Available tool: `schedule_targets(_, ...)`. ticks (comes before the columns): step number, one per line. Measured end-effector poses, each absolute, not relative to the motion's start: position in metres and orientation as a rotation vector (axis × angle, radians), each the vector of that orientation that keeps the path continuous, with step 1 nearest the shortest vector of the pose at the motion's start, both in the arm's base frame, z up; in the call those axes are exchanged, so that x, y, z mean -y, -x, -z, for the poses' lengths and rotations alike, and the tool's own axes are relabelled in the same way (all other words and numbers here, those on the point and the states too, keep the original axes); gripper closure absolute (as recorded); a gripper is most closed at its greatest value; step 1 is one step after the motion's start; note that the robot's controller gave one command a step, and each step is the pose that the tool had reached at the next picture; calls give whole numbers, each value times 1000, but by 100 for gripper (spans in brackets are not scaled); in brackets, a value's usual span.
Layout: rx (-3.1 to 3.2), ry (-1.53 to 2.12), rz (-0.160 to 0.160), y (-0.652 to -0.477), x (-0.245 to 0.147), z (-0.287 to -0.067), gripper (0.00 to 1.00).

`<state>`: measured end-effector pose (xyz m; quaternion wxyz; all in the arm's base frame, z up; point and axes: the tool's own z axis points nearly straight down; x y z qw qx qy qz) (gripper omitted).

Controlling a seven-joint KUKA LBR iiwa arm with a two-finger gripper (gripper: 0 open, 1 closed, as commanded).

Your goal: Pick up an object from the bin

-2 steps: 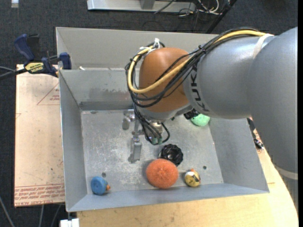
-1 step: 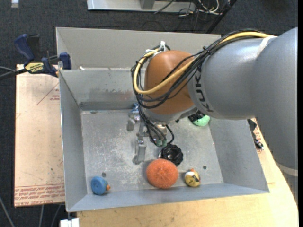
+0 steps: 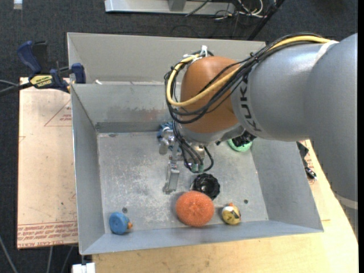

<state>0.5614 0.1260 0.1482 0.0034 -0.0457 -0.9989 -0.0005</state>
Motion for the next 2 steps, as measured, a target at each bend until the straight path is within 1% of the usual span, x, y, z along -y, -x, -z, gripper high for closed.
schedule_targets(1, 3148, -117, 6, -547, -106, -132, 0)
schedule_targets(2, 3110, -421, 5, -534, -87, -98, 0)
